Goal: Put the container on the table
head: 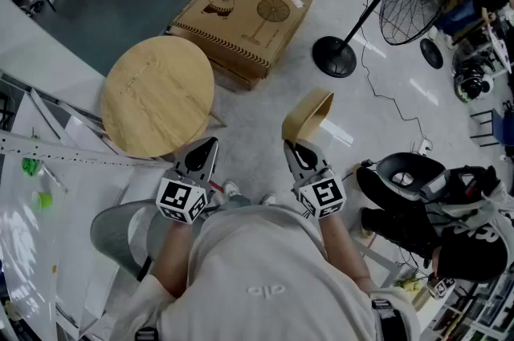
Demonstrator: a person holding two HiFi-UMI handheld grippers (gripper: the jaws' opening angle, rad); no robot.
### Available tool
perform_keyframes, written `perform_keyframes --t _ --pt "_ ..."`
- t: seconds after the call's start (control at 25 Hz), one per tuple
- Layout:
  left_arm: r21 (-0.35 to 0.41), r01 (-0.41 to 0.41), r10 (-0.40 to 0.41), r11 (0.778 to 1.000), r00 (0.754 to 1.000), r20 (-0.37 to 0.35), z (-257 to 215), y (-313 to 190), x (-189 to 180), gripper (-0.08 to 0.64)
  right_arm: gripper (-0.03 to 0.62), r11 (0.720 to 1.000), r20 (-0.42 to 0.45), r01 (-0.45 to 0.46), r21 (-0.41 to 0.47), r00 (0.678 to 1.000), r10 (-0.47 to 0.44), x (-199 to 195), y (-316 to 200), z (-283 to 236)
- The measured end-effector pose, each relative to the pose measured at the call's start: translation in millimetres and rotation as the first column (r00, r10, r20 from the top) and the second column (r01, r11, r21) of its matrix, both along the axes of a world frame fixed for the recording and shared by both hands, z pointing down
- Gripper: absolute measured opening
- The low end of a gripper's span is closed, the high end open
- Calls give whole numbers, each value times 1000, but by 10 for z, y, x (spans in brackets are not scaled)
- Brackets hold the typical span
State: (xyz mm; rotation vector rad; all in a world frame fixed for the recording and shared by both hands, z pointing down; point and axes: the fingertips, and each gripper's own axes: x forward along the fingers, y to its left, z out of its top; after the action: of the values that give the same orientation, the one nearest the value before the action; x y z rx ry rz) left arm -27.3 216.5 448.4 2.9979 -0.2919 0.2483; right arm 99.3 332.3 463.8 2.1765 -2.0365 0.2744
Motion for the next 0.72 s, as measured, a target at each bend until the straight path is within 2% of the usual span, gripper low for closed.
perform_keyframes --t 0.16,0.52,0.72 --pt "-20 -1 1 1000 1000 -10 2 -199 -80 17 32 1000 66 -23 11 998 22 -45 -203 -5" --pt "-49 -7 6 999 1000 -28 141 -862 -342 17 32 998 37 -58 14 998 57 -175 -860 -21" --pt "-62 26 -27 998 1000 -14 305 -1273 -323 17 34 998 34 -63 -6 997 63 -55 -1264 101"
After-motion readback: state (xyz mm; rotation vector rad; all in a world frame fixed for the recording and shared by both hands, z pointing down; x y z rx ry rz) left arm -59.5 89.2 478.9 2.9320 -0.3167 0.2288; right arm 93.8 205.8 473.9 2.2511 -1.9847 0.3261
